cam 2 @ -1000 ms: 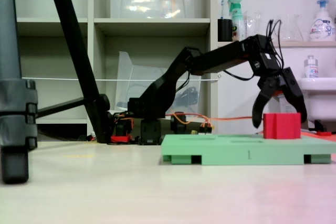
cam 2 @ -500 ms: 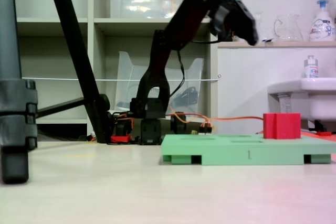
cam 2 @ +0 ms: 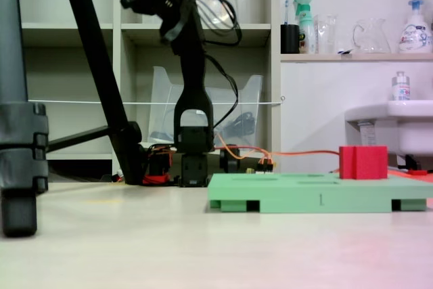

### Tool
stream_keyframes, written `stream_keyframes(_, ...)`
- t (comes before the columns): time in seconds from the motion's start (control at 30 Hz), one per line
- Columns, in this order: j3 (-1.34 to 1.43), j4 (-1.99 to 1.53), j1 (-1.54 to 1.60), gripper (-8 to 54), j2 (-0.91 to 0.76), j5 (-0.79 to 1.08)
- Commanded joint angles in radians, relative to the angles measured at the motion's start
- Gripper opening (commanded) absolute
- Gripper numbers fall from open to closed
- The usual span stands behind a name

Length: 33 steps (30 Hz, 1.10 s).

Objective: Put the cross columnar block into the corresponding hole

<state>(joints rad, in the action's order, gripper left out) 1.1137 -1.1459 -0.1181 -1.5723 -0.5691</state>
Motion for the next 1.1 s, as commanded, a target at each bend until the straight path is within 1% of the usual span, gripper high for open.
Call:
stream_keyframes(0.0,0.207,0.465,-0.009,37.6,-0.178,0.210)
stream_keyframes(0.07,0.571,0.881,-0.025,34.0,-0.293,0.285)
stream_keyframes(0.13,0.833,1.198,-0.037,33.5,-0.353,0.368)
stream_keyframes(0.17,0.994,1.376,-0.040,34.4,-0.380,0.430)
stream_keyframes(0.27,1.401,1.658,0.018,35.0,-0.440,0.548)
stream_keyframes(0.37,1.637,1.833,0.026,35.0,-0.426,0.578)
stream_keyframes(0.6,2.028,1.848,0.006,35.2,-0.443,0.658)
stream_keyframes(0.77,2.028,1.488,0.006,35.5,-0.532,0.658)
stream_keyframes(0.87,2.025,1.276,0.020,34.9,-0.658,0.658)
stream_keyframes(1.07,2.025,1.269,0.020,34.7,-0.661,0.647)
